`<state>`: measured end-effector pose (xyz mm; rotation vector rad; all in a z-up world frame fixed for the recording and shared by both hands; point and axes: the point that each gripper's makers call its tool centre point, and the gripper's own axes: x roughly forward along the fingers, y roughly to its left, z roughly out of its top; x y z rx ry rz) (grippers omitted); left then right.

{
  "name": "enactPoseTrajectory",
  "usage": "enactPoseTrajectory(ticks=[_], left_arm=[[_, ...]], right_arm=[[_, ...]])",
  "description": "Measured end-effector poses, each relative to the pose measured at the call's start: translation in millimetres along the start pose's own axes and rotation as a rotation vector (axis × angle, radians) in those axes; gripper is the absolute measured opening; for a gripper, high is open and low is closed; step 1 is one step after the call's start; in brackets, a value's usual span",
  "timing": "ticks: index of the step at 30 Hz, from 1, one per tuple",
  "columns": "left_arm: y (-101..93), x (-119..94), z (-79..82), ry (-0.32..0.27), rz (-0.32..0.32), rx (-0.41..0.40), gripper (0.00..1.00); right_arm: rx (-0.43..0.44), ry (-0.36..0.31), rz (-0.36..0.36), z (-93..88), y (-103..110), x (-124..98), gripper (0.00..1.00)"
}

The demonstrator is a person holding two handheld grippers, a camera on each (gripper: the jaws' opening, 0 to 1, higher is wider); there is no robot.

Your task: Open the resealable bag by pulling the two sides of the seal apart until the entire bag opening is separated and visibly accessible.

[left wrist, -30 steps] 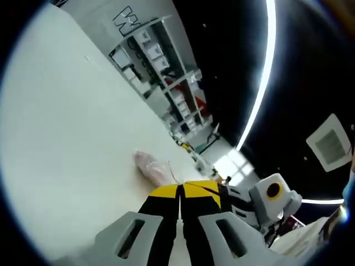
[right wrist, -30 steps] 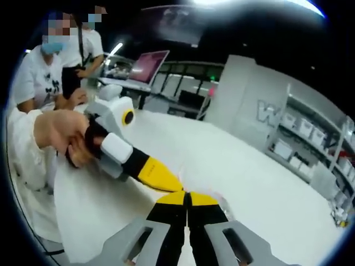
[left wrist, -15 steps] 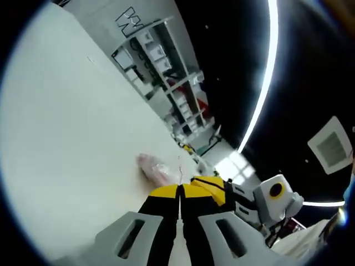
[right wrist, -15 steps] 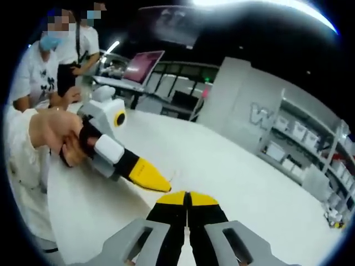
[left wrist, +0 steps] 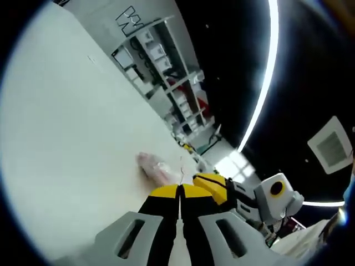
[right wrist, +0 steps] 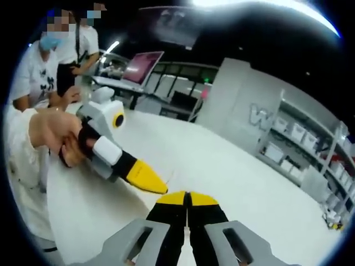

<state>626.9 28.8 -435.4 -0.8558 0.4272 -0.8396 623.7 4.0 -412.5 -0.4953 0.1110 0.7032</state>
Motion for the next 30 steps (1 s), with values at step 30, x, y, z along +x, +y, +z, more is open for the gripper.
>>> enactPoseTrajectory(ticks=[30], left_arm=[[1.4,-1.1,-6.0,0.021,0.008,0.010,0.01]], right_arm=[[-0.017,-0.007,-0.090,3.0,-30.9,-6.7,0.00]])
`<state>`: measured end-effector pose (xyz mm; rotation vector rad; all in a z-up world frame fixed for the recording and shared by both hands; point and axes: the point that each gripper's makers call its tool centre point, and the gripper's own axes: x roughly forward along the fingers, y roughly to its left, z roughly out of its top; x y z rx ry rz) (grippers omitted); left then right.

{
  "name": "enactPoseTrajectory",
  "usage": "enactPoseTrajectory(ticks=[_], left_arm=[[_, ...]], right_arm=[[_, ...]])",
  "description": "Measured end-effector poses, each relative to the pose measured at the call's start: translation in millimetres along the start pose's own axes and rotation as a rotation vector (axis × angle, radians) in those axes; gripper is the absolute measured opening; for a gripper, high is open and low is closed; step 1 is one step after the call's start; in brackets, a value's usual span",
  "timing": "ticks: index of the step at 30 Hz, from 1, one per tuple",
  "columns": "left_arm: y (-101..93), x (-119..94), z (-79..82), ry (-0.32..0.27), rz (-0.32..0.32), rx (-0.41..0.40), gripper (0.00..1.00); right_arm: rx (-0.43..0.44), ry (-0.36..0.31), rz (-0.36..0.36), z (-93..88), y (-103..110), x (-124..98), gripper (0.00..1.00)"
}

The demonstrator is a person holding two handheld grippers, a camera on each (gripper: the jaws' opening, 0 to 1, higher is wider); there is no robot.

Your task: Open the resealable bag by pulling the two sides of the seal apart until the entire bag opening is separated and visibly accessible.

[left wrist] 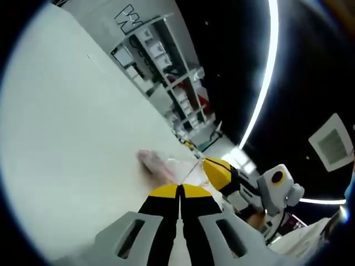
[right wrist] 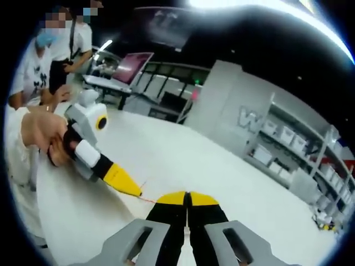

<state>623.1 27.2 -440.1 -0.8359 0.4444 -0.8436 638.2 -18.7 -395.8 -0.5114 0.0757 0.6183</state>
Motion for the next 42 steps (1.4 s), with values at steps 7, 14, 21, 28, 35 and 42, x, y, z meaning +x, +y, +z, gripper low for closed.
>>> enactPoseTrajectory(ticks=[7,14,21,28,35,42], left_arm=[[-0.3,-0.9,-1.3,0.000,-0.003,-0.002,0.01],[-0.8,-1.0,-1.2,-0.003,-0.005,-0.005,0.01],[-2.4,-0.1,0.2,-0.004,-0.010,-0.007,0.01],[-3.6,-0.1,0.2,-0.006,-0.013,-0.005,0.01],[-3.5,-0.2,0.5,-0.008,-0.009,-0.004,0.01],[-2.7,0.7,2.9,-0.010,-0.009,-0.006,0.01]], right_arm=[[0.000,0.000,-0.006,-1.5,-1.9,-0.3,0.00],[-0.040,-0.013,0.028,2.6,12.3,-0.2,0.00],[-0.044,-0.002,0.060,1.2,19.3,-0.4,0.00],[-0.051,0.009,0.069,-0.3,22.3,0.4,0.00],[-0.068,-0.007,0.068,4.9,23.4,-3.8,0.00],[-0.097,-0.011,0.085,6.2,27.6,-2.8,0.00]])
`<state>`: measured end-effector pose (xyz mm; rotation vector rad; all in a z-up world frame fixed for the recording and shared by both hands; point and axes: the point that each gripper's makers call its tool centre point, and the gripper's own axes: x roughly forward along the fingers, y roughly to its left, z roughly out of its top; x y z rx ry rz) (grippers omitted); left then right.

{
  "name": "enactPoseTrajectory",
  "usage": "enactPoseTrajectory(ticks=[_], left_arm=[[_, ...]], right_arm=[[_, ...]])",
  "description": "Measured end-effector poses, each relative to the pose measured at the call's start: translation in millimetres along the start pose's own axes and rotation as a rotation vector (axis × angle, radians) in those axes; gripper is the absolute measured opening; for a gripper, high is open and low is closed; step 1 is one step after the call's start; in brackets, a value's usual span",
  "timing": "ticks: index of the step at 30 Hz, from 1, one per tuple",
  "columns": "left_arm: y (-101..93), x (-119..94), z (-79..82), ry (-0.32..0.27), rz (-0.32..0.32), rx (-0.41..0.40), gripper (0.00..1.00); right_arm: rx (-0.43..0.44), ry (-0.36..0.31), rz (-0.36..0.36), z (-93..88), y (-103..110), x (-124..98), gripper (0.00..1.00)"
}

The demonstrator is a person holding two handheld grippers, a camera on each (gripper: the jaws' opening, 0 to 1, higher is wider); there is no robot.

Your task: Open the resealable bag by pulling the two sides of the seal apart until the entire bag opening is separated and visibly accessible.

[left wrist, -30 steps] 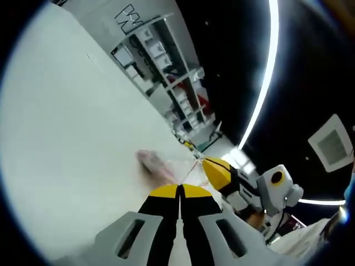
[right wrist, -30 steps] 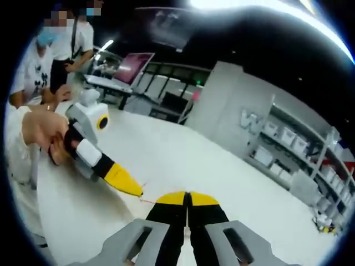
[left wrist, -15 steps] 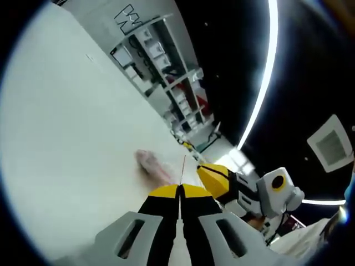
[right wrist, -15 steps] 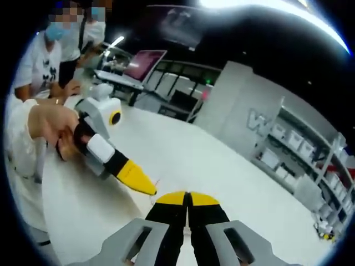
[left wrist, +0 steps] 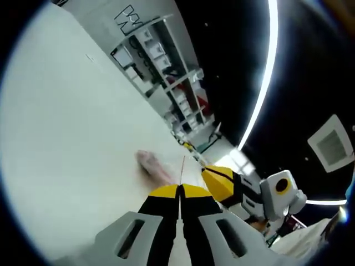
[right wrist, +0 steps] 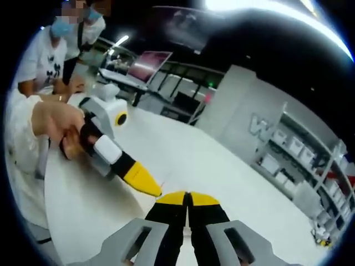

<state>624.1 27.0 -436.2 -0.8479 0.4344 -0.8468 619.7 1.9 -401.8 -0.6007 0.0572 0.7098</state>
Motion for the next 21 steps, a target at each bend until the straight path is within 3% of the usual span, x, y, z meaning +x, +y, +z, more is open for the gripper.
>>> enactPoseTrajectory(ticks=[5,9,21], left_arm=[[-0.6,0.7,1.6,-0.002,-0.004,0.000,0.01],[-0.7,0.7,2.0,-0.002,-0.004,0.002,0.01],[-1.9,1.4,4.2,-0.003,-0.012,-0.001,0.01]], right_arm=[[-0.020,-0.018,0.010,4.5,1.5,0.9,0.00],[-0.016,-0.027,0.015,7.2,2.1,1.9,0.08],[-0.026,0.003,0.033,0.6,5.5,6.8,0.06]])
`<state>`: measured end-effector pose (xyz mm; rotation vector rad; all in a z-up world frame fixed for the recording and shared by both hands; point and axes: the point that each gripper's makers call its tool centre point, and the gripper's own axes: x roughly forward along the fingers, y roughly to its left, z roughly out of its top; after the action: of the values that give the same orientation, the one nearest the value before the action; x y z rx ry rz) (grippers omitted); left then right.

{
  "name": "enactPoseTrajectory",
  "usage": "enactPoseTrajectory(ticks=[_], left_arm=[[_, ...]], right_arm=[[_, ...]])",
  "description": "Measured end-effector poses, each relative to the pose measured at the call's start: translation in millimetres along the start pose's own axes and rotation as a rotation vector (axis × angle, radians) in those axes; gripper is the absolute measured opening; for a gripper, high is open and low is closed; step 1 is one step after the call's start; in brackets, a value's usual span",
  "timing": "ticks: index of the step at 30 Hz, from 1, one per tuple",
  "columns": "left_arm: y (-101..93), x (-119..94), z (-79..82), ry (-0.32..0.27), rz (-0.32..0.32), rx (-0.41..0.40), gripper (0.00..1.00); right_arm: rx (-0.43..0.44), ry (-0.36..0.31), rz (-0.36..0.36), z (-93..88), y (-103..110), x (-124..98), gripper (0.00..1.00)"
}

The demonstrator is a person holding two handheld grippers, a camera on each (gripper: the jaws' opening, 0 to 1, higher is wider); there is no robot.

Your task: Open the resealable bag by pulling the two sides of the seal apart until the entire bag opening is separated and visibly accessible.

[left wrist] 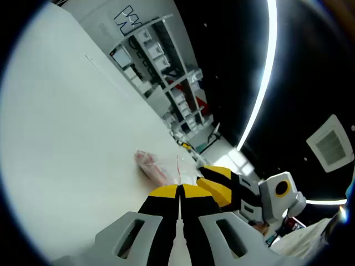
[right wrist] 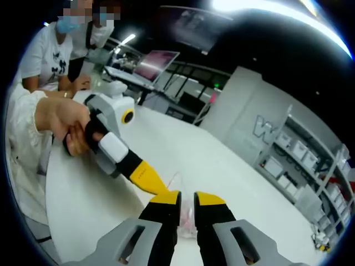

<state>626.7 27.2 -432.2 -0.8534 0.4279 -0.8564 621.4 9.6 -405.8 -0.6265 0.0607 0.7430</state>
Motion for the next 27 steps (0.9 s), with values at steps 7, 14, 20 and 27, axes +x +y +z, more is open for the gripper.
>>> enactPoseTrajectory(ticks=[7,14,20,27], left_arm=[[-2.2,-0.9,-2.2,0.002,-0.007,0.004,0.01],[-3.1,-1.4,-3.1,0.002,-0.010,0.005,0.01],[-2.9,-0.8,-3.9,0.007,-0.011,0.006,0.01],[-3.1,-1.2,-5.1,0.007,-0.011,0.007,0.01]], right_arm=[[-0.024,0.023,0.020,-5.4,5.9,7.2,0.06],[-0.053,0.035,0.012,-5.8,3.2,7.6,0.07],[-0.074,0.060,0.012,-10.8,2.8,9.7,0.05],[-0.086,0.066,0.016,-11.6,3.4,9.6,0.00]])
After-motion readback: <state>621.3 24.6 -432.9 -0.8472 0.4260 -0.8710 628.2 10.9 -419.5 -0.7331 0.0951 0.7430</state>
